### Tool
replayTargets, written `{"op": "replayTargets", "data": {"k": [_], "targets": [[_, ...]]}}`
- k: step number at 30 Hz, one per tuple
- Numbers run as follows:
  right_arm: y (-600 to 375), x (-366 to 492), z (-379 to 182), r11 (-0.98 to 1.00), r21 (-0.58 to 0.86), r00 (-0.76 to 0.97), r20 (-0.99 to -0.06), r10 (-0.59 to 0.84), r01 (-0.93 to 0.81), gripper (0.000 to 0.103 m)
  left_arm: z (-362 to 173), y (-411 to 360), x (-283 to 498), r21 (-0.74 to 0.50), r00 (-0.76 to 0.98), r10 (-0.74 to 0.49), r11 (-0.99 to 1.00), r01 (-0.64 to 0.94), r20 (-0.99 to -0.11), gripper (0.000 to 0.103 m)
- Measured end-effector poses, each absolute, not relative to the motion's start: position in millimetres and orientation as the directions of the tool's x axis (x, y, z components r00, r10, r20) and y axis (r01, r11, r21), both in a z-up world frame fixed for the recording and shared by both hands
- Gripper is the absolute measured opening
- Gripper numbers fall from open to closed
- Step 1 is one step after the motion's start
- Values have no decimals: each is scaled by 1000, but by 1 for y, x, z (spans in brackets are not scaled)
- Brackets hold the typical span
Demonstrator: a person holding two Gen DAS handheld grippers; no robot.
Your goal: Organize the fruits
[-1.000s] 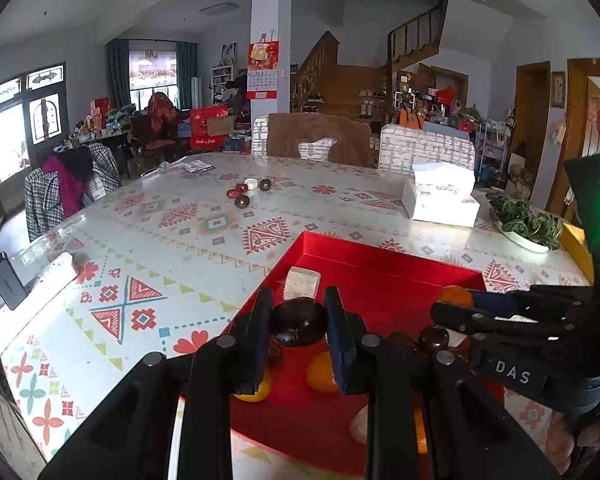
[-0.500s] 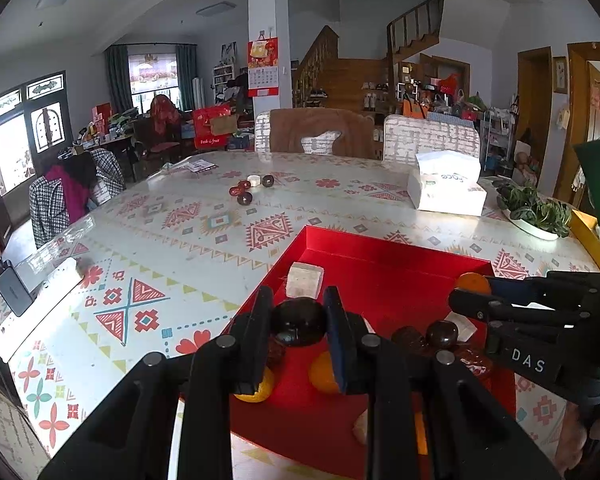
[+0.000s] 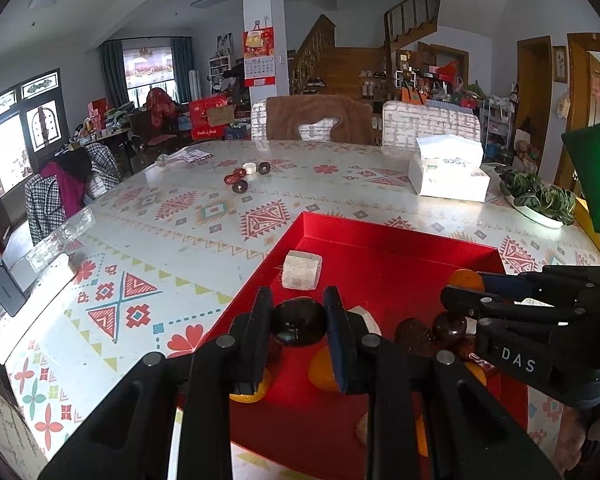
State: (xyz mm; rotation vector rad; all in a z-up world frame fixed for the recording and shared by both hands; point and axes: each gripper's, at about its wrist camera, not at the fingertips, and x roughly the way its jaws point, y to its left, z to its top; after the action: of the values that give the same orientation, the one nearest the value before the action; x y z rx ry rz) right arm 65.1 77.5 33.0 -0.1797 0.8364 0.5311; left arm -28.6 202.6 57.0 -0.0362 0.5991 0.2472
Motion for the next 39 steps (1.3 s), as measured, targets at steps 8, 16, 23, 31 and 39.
{"op": "replayTargets", "data": {"k": [8, 16, 23, 31, 39], "targets": [[77, 71, 30, 858, 69, 542, -749, 381, -509, 35, 57, 206, -27, 35, 795, 227, 967, -252, -562, 46], [74, 70, 33, 852, 109, 531, -739, 414, -512, 36, 66, 211, -36, 16, 814, 231, 965, -263, -533, 75], [58, 61, 56, 865, 130, 584, -688, 430, -484, 55, 81, 220, -55, -28, 828, 237, 956, -291, -507, 78], [32, 31, 86, 878, 139, 636, -639, 433, -457, 55, 106, 207, -90, -7, 858, 291, 946, -325, -423, 90], [7, -39, 100, 897, 69, 729, -558, 397, -436, 63, 140, 172, -146, 34, 874, 428, 901, -432, -229, 103]]}}
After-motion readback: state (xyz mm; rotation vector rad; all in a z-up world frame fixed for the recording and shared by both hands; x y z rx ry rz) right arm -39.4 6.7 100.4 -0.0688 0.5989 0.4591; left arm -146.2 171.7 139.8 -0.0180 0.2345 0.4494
